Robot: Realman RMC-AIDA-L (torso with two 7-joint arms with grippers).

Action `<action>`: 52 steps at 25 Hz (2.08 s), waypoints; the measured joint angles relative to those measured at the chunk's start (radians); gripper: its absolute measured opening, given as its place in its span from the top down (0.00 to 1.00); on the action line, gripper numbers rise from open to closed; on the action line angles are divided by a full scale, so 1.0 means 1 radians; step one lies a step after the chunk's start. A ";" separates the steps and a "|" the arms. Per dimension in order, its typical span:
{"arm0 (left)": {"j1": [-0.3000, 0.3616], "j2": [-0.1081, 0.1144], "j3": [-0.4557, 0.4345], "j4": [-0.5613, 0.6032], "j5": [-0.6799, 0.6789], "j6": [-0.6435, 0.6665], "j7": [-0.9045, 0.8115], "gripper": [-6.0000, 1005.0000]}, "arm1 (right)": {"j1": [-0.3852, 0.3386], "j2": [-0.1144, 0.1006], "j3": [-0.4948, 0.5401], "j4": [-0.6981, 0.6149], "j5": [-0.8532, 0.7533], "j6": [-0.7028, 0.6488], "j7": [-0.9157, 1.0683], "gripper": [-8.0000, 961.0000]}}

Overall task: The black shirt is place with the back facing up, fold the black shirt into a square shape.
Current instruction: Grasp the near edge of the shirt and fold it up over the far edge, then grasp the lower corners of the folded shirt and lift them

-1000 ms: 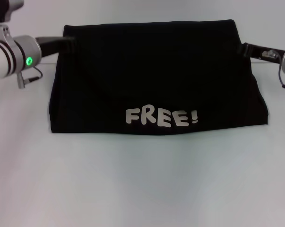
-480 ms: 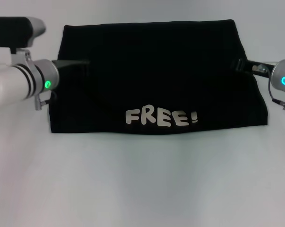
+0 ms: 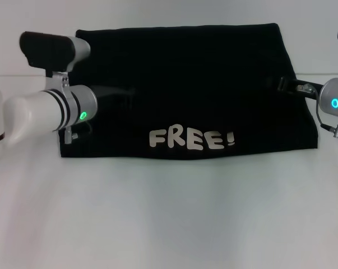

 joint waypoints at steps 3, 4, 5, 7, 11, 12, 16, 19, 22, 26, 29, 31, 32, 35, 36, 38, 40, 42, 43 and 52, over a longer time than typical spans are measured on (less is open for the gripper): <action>0.000 -0.004 0.014 0.006 0.000 -0.005 -0.002 0.77 | -0.003 0.004 0.000 -0.007 0.000 -0.005 -0.001 0.61; 0.000 -0.004 0.014 0.008 0.000 -0.015 -0.003 0.77 | -0.006 0.006 0.000 -0.009 0.000 -0.010 -0.001 0.57; 0.000 -0.004 0.014 0.009 0.000 -0.020 -0.004 0.77 | -0.008 0.006 0.001 -0.011 0.000 -0.013 0.000 0.53; 0.000 -0.002 0.014 0.018 0.000 -0.045 -0.007 0.76 | -0.019 0.010 0.003 -0.026 0.000 -0.030 0.004 0.45; 0.009 0.005 0.015 0.047 0.000 -0.054 -0.016 0.66 | -0.046 0.019 0.010 -0.065 0.011 -0.064 0.009 0.35; 0.013 0.006 0.015 0.055 0.001 -0.053 -0.022 0.63 | -0.054 0.021 0.010 -0.075 0.020 -0.073 0.009 0.33; 0.032 0.009 0.016 0.092 0.007 -0.040 -0.056 0.46 | -0.083 0.013 0.011 -0.093 0.069 -0.109 0.009 0.33; 0.049 0.010 0.019 0.112 0.007 -0.018 -0.074 0.32 | -0.100 -0.001 0.007 -0.095 0.081 -0.140 0.019 0.34; 0.059 0.010 0.021 0.120 0.007 -0.002 -0.078 0.24 | -0.120 -0.016 0.003 -0.096 0.080 -0.168 0.040 0.34; 0.076 0.009 0.023 0.137 0.008 0.052 -0.090 0.19 | -0.162 -0.028 0.009 -0.117 0.081 -0.215 0.045 0.34; 0.119 0.009 0.046 0.202 0.009 0.172 -0.131 0.19 | -0.200 -0.042 0.011 -0.144 0.093 -0.291 0.045 0.34; 0.158 0.009 0.067 0.260 0.010 0.278 -0.171 0.19 | -0.224 -0.058 0.011 -0.149 0.111 -0.363 0.044 0.35; 0.182 0.009 0.075 0.298 0.010 0.338 -0.198 0.19 | -0.236 -0.067 0.012 -0.150 0.120 -0.403 0.043 0.35; 0.245 0.010 0.080 0.389 0.010 0.460 -0.276 0.19 | -0.267 -0.097 0.011 -0.150 0.130 -0.517 0.048 0.35; 0.266 0.012 0.079 0.415 0.010 0.490 -0.307 0.19 | -0.273 -0.105 0.011 -0.150 0.130 -0.545 0.051 0.35; 0.297 0.017 0.077 0.450 0.010 0.537 -0.360 0.19 | -0.285 -0.116 0.013 -0.150 0.131 -0.594 0.060 0.35; 0.319 0.021 0.076 0.469 0.012 0.563 -0.396 0.19 | -0.290 -0.124 0.014 -0.151 0.133 -0.622 0.066 0.35; 0.330 0.024 0.075 0.473 0.038 0.572 -0.417 0.19 | -0.287 -0.130 0.012 -0.152 0.133 -0.631 0.069 0.35; 0.332 0.024 0.074 0.470 0.058 0.571 -0.429 0.19 | -0.284 -0.132 0.010 -0.152 0.132 -0.632 0.074 0.35; 0.317 0.029 0.080 0.445 0.214 0.514 -0.568 0.19 | -0.241 -0.143 -0.012 -0.156 0.124 -0.624 0.109 0.35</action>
